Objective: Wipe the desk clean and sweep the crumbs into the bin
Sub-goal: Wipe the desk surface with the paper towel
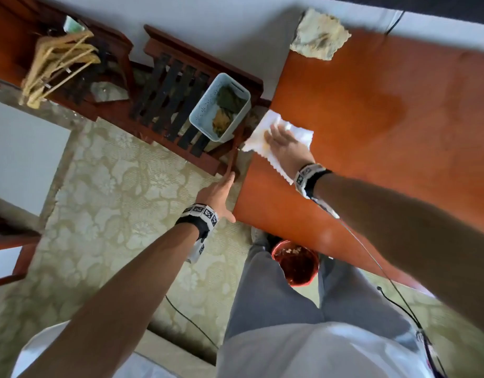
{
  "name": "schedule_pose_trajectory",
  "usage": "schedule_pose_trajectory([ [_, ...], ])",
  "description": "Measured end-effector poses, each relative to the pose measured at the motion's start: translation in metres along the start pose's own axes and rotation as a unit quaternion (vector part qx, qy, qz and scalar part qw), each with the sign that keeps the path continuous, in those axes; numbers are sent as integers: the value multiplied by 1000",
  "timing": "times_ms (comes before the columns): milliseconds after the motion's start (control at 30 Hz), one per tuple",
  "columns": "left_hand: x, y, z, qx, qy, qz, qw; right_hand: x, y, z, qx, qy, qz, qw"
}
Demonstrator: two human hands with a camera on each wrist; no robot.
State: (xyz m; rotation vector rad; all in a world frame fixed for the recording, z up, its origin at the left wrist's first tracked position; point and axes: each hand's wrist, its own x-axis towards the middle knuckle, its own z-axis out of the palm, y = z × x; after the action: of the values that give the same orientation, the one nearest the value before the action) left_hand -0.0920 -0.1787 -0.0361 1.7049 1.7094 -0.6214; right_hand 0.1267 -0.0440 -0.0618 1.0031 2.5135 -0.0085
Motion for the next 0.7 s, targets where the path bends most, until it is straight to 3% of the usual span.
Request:
schedule_pose_trajectory([
  [133, -6, 4, -13, -13, 42, 15, 999, -71, -57, 42, 126, 90, -122, 980],
  [233, 3, 15, -30, 34, 58, 85, 994, -127, -75, 55, 136, 92, -193, 967],
  [333, 19, 28, -48, 145, 48, 150, 977, -145, -69, 63, 143, 88, -214, 962],
  [433, 31, 40, -56, 207, 47, 151, 966, -128, -51, 66, 165, 107, -181, 964],
  [500, 32, 45, -55, 213, 50, 143, 965, -105, -35, 56, 186, 110, -116, 969],
  [600, 32, 47, -51, 205, 43, 133, 969, -55, 9, 41, 130, 110, -34, 985],
  [700, 36, 47, -48, 183, 39, 134, 973, -3, 66, 25, 85, 68, 22, 994],
])
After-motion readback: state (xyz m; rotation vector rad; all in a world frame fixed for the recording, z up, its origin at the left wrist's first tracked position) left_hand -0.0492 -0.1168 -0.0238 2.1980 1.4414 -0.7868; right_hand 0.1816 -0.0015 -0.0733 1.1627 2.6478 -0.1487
